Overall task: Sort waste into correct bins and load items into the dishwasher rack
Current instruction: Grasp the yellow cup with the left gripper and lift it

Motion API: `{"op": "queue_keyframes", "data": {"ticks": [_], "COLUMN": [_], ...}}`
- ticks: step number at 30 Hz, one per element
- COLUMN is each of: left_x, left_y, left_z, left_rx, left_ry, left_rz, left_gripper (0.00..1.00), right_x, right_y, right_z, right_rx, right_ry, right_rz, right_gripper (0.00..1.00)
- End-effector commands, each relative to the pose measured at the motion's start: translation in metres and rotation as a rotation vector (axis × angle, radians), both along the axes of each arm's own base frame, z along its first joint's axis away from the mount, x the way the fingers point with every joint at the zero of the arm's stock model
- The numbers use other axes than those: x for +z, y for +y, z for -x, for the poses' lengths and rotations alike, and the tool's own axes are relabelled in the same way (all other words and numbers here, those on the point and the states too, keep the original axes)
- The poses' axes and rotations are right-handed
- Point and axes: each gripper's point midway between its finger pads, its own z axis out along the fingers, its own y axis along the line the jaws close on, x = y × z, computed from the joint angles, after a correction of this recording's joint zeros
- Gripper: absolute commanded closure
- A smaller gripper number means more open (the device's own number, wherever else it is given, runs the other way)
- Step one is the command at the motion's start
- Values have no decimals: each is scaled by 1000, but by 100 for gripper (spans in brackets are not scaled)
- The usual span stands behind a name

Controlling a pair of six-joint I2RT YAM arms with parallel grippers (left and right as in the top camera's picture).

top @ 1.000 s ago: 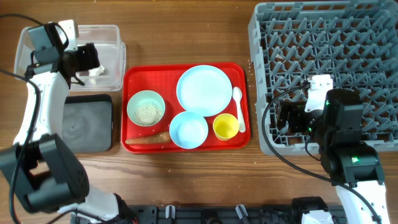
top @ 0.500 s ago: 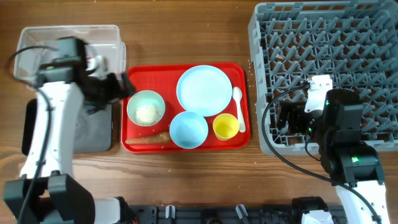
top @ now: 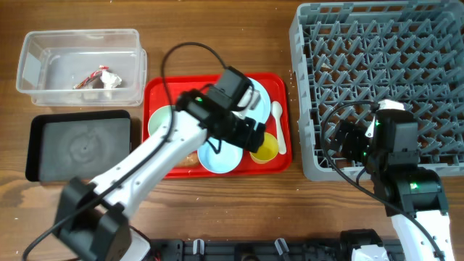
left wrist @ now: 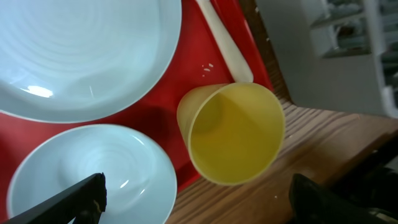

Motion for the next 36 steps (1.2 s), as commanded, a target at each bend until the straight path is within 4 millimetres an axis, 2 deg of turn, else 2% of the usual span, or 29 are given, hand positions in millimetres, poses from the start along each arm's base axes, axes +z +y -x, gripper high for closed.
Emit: {"op": "queue_keyframes", "data": {"ticks": [1,3,6,7,8,10,11,12,13,18,21,23,25,27,29,30,31,32,34,36], "left_x": [-42,-61,-77,-77,-76,-69,-63,-57,-54,-42,-22,1,42,77,106,116,125,126,129,134], "left_y": [-2,-2,-2,-3,-3,-2,-2,-2,-1,12,20,20,16,21,27,33,40,42,43,40], "left_z": [10,12,12,11,7,-3,-8,-12,-15,-25,-33,-37,-43,-57,-65,-67,-69,-69,-68,-65], "left_rx": [-24,-27,-28,-28,-25,-14,-7,3,9,56,92,106,117,167,164,157,146,146,136,112], "left_ry": [60,102,126,123,105,51,32,20,14,15,-3,-10,6,48,111,133,157,169,185,200], "left_rz": [-107,-142,-163,-160,-160,-166,-159,-148,-142,-111,-50,44,263,483,683,753,821,839,865,893], "left_gripper": [9,19,37,49,55,60,68,91,96,96,96,96,96,96,96,96,96,96,96,96], "right_x": [7,6,6,6,6,6,6,6,6,6,6,6,7,16,31,35,46,55,74,84], "right_y": [-6,-6,-6,-6,-6,-6,-6,-7,-7,-7,-7,-7,-4,29,86,105,138,155,177,187], "right_z": [0,1,1,2,2,1,1,2,2,2,1,1,0,-18,-35,-38,-37,-34,-28,-26], "right_rx": [-45,-41,-41,-41,-41,-41,-41,-43,-42,-42,-42,-42,-31,140,465,571,782,913,1109,1237], "right_ry": [-13,-5,-2,-2,-2,-3,-3,-3,-3,-3,-3,-3,-10,-73,-158,-181,-230,-276,-361,-417], "right_rz": [6,10,10,10,10,10,11,14,14,14,14,15,1,-95,-255,-314,-431,-502,-632,-719], "right_gripper": [1,0,0,1,0,0,0,0,0,0,0,0,0,0,0,0,0,0,0,0]}}
